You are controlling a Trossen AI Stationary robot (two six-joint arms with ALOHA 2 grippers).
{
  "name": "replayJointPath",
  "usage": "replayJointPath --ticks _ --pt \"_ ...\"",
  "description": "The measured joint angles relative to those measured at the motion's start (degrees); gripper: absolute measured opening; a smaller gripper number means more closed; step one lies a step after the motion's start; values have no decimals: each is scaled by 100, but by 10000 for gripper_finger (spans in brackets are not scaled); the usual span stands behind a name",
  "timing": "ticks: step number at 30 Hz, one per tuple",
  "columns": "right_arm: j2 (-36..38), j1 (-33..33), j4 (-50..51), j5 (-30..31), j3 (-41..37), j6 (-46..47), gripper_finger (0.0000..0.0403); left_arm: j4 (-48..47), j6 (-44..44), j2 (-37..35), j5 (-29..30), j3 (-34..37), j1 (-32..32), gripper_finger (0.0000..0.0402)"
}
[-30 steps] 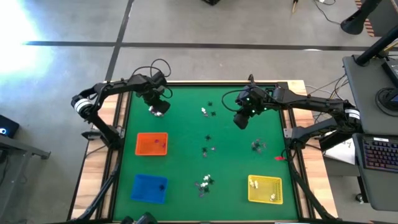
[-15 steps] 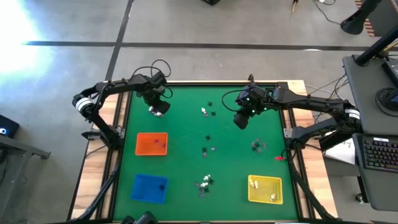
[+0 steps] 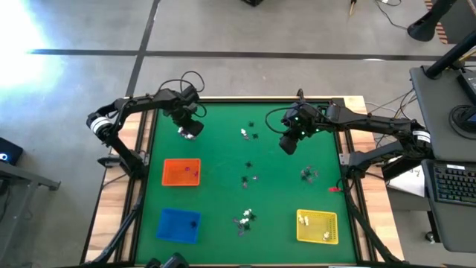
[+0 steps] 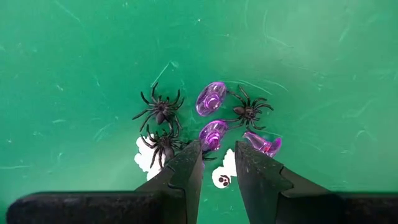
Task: Sort Halloween decoration
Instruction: Put the violet witch hat toy into the orange bin
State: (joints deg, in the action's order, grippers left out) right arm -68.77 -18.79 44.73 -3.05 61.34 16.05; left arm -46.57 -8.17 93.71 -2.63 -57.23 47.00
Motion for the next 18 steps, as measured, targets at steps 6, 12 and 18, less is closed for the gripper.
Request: replayJointPath --ticks 6,12,18 --pt "0 0 0 0 0 0 114 11 -41 0 1 2 0 78" --pt "0 0 -1 0 0 0 114 98 -82 0 47 2 9 78" --pt "0 0 -2 0 0 39 114 -35 -140 0 58 17 52 77"
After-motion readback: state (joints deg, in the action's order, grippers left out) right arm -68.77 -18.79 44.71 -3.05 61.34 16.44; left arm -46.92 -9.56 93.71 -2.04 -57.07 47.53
